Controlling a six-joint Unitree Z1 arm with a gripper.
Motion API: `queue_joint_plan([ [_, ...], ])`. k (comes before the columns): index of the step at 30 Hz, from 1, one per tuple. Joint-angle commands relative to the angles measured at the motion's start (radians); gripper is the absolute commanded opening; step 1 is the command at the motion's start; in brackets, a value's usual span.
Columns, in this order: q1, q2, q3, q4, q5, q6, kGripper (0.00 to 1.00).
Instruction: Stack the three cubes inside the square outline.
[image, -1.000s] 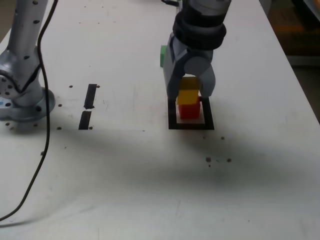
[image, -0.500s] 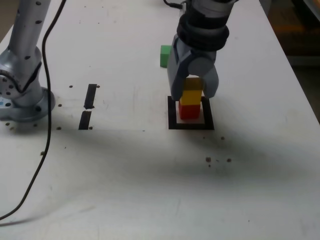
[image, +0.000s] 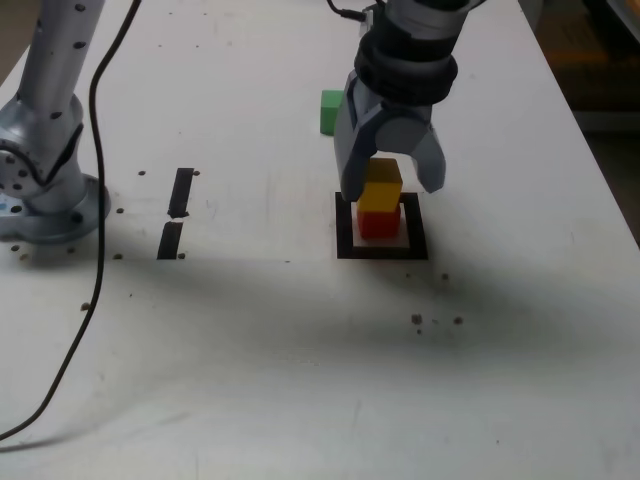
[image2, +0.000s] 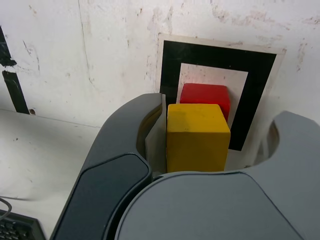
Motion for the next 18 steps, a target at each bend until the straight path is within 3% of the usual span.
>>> queue_joint_plan([
  [1,0.002,-0.008,-0.008,0.003,0.008,0.003,1.0],
  [8,0.01,-0.057,-0.044,0.066,0.051,0.033,1.0],
  [14,0.024,-0.079,-0.085,0.094,0.051,0.058,1.0],
  [18,0.038,-0.105,-0.082,0.137,0.071,0.055,1.0],
])
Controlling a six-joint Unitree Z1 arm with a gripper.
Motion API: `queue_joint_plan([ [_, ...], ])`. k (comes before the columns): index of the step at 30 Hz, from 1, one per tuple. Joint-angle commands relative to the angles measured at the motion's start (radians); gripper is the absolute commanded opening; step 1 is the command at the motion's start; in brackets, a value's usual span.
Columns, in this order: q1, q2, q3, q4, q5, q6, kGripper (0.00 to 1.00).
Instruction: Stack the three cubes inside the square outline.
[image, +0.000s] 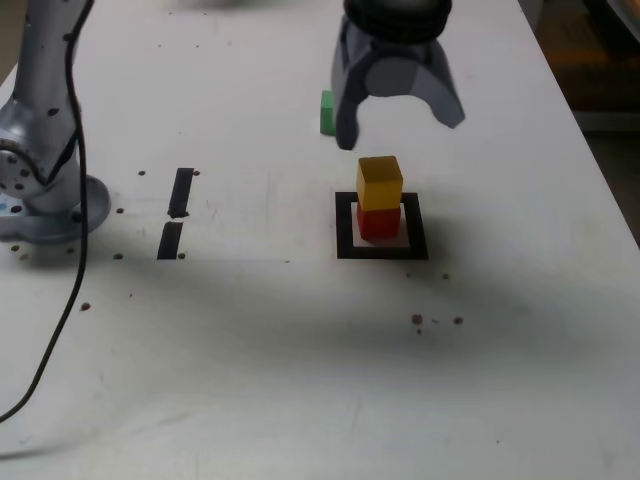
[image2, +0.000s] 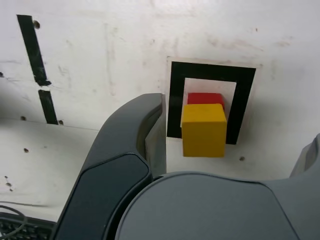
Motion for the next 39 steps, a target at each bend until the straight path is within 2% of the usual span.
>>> queue_joint_plan([
  [1,0.021,-0.031,0.006,0.023,0.015,0.003,1.0],
  [10,0.215,-0.099,0.1,0.014,0.047,0.19,1.0],
  [15,0.344,-0.1,0.183,-0.089,0.091,0.312,1.0],
  [21,0.475,-0.073,0.311,-0.256,0.079,0.409,0.99],
  [29,0.497,0.037,0.312,-0.361,0.085,0.445,0.98],
  [35,0.496,0.093,0.292,-0.394,0.085,0.451,0.94],
  [39,0.495,0.099,0.295,-0.402,0.087,0.452,0.87],
])
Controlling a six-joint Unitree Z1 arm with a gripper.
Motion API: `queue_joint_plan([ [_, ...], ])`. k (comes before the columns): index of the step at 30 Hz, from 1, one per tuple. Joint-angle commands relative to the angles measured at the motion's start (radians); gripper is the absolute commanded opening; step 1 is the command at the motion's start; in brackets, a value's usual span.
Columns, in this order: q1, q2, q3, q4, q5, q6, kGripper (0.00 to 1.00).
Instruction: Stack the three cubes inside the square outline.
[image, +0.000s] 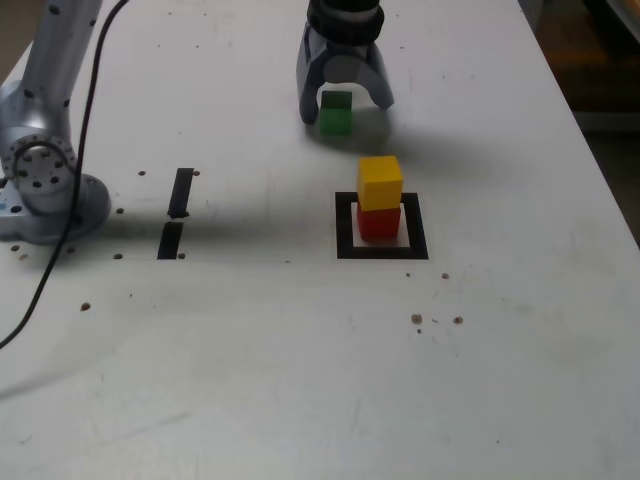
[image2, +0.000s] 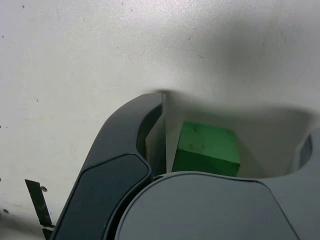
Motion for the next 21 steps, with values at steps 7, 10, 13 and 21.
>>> queue_joint_plan([
  [7,-0.001,-0.006,-0.009,0.04,-0.004,0.001,0.56],
  [10,-0.002,-0.002,-0.014,0.047,-0.01,0.003,0.47],
  [13,-0.003,0.0,-0.022,0.05,-0.016,0.013,0.46],
  [21,-0.007,-0.005,-0.035,0.056,-0.055,0.042,0.36],
])
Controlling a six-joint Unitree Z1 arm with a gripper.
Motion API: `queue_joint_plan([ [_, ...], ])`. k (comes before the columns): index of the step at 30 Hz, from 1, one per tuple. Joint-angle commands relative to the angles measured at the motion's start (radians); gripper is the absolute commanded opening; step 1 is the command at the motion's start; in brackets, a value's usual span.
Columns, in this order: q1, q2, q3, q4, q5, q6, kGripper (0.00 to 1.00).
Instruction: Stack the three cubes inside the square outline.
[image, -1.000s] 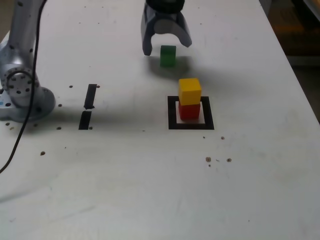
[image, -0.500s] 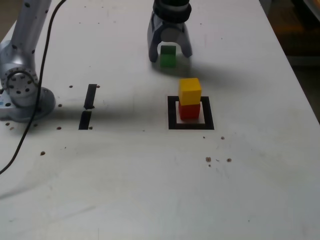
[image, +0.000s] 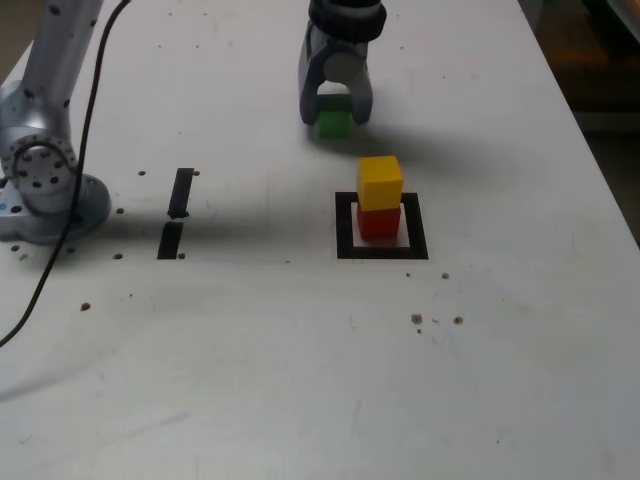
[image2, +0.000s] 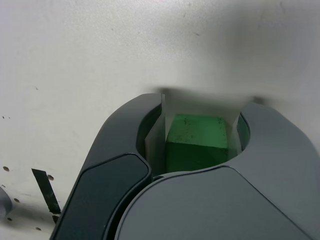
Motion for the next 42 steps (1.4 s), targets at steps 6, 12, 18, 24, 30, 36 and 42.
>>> queue_joint_plan([
  [6,-0.029,-0.061,-0.063,0.079,-0.01,-0.01,0.23],
  [12,-0.108,-0.134,-0.272,0.328,0.025,-0.071,0.23],
  [18,-0.212,-0.182,-0.468,0.494,-0.017,-0.155,0.21],
  [24,-0.362,-0.172,-0.457,0.498,-0.058,-0.297,0.21],
  [30,-0.482,-0.127,-0.41,0.493,-0.058,-0.418,0.21],
  [36,-0.517,-0.074,-0.389,0.481,-0.067,-0.455,0.21],
  [42,-0.519,-0.041,-0.367,0.463,-0.069,-0.46,0.21],
])
